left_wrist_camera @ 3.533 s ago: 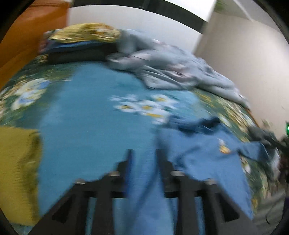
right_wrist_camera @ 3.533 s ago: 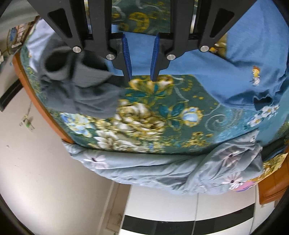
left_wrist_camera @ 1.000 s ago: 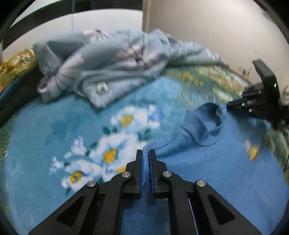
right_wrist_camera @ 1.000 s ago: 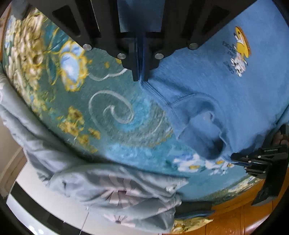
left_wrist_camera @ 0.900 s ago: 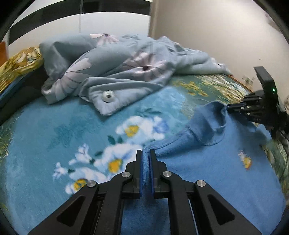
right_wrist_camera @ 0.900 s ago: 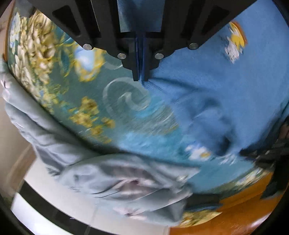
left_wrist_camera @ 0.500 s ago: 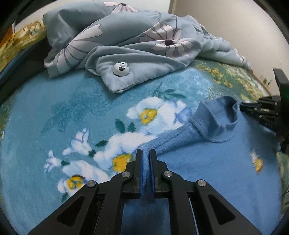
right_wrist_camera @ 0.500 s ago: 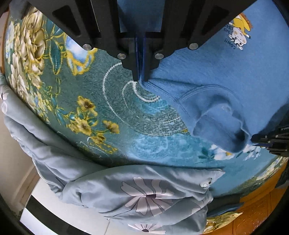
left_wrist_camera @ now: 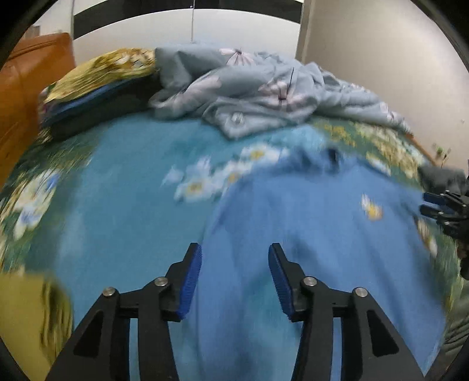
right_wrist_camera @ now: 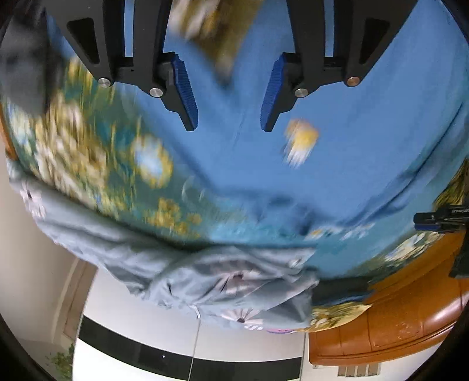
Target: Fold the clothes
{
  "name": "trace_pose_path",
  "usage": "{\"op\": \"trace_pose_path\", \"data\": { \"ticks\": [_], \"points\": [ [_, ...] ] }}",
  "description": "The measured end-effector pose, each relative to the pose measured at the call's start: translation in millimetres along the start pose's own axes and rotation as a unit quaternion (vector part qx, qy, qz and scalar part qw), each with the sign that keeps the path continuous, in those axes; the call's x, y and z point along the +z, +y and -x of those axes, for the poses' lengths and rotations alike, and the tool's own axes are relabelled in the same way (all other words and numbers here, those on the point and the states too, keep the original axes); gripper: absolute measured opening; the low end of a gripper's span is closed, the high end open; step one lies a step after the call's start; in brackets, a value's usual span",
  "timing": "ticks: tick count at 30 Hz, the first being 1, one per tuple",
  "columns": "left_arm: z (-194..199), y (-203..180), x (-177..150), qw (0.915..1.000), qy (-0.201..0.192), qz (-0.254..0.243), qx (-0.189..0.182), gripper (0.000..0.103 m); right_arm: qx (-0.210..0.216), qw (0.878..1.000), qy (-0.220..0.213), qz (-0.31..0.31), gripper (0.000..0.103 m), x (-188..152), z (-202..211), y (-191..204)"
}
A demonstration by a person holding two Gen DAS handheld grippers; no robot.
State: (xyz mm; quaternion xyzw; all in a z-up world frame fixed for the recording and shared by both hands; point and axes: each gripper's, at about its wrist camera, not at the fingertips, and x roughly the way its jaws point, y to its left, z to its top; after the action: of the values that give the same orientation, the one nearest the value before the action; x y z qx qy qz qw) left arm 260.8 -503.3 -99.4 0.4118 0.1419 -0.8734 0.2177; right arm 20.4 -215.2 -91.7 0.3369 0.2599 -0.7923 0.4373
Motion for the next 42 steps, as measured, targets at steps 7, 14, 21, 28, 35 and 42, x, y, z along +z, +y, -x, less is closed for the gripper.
{"op": "trace_pose_path", "data": {
  "ticks": [7, 14, 21, 28, 35, 42],
  "points": [
    [41.6, 6.4, -102.0, 0.9968, 0.026, 0.071, 0.028, 0.05, 0.01, 0.993, 0.053, -0.101, 0.049, -121.5, 47.8, 10.1],
    [74.4, -43.0, -138.1, 0.9951, 0.003, 0.085, -0.051, 0.05, 0.061, 0.979, 0.053, -0.187, 0.049, -164.0, 85.9, 14.0],
    [57.1, -78.7, -158.1, 0.9923, 0.043, 0.09, -0.073, 0.05, 0.067, 0.976, 0.064, -0.195, 0.048, -174.1, 87.7, 41.1],
    [59.1, -79.4, -168.0, 0.9863, 0.053, 0.123, -0.095, 0.05, 0.093, 0.97, 0.05, -0.219, 0.006, -178.7, 95.6, 40.4],
    [59.2, -77.4, -170.1, 0.9741, 0.054, 0.166, -0.143, 0.046, 0.076, 0.963, 0.041, -0.256, 0.004, -186.2, 101.9, 20.3],
    [70.7, -79.5, -174.0, 0.9662, 0.042, 0.192, -0.167, 0.005, 0.084, 0.962, 0.033, -0.256, 0.004, -188.1, 108.9, 19.7]
  ]
}}
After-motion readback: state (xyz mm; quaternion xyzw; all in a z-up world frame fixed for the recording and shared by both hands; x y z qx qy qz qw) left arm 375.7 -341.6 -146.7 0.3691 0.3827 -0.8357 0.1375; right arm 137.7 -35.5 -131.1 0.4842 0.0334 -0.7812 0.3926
